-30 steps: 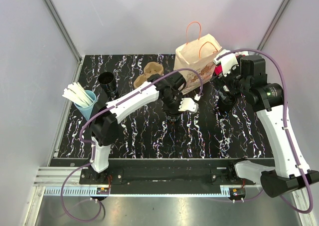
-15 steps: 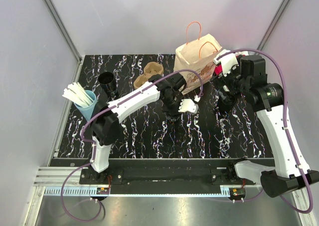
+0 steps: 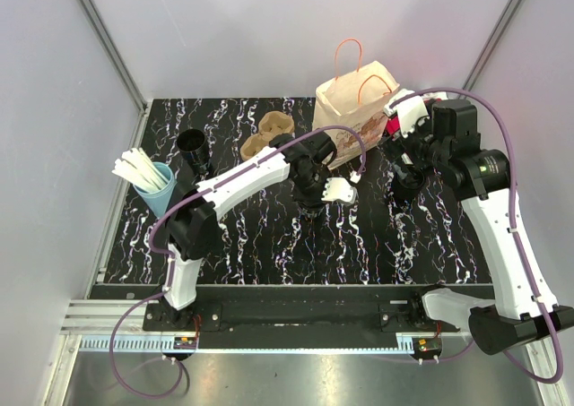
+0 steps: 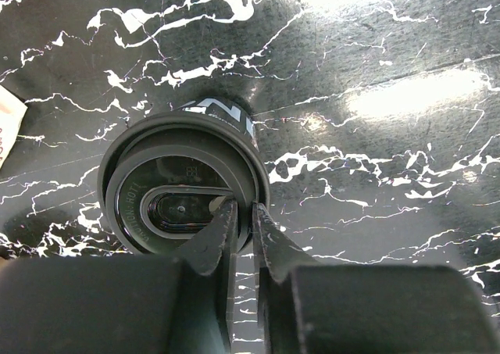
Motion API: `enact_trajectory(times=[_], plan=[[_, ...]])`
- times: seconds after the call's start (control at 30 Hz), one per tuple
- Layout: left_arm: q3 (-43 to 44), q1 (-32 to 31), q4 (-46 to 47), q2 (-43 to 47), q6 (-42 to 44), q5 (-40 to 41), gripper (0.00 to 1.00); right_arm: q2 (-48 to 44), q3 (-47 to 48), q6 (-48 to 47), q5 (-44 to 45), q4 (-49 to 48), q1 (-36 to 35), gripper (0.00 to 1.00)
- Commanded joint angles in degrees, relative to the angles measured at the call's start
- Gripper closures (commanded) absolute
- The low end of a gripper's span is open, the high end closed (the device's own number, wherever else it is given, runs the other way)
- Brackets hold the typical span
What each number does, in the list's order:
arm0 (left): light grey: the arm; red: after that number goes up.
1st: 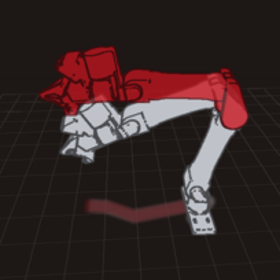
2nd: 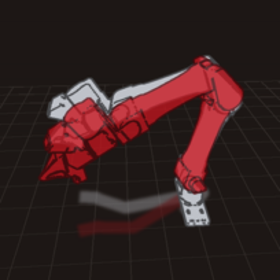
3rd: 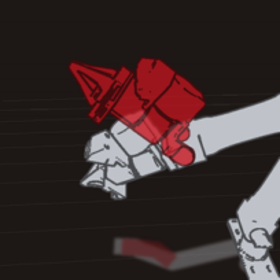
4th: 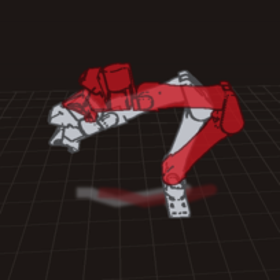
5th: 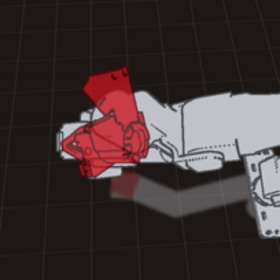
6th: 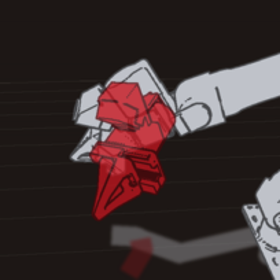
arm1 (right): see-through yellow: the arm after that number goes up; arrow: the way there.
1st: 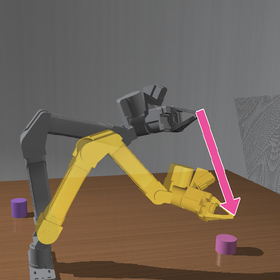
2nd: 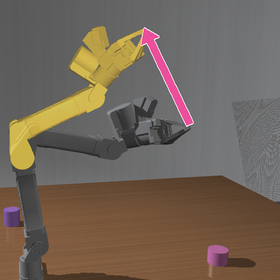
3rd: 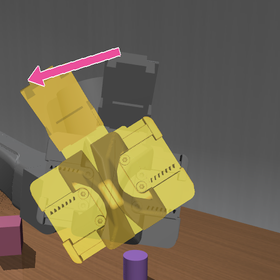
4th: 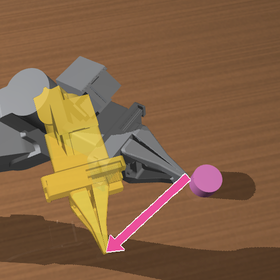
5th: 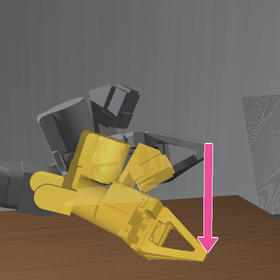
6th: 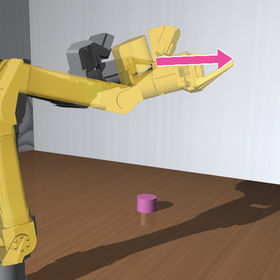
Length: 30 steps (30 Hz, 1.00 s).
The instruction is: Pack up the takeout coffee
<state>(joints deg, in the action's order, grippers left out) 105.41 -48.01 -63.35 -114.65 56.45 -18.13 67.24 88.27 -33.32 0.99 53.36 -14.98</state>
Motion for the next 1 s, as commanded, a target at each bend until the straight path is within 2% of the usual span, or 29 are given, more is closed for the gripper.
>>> enact_trajectory(times=[0.0, 0.2, 0.73, 0.97], plan=[[2.3, 0.3, 0.7, -0.3, -0.9, 1.2, 0.85, -1.0, -0.5, 0.3, 0.1, -2.0, 0.2, 0.0], [2.8, 0.5, 1.5, 0.0, -1.6, 1.3, 0.69, -1.0, -0.5, 0.3, 0.0, -1.9, 0.2, 0.0], [5.2, 1.1, 3.1, 3.8, -3.4, 2.6, 0.5, -0.7, 0.1, 0.7, -0.8, -1.6, 0.2, 0.0], [6.7, 4.3, 4.1, 7.2, -8.2, 1.1, 0.38, 0.4, 0.2, 5.0, -8.5, -0.8, 0.2, 0.0]])
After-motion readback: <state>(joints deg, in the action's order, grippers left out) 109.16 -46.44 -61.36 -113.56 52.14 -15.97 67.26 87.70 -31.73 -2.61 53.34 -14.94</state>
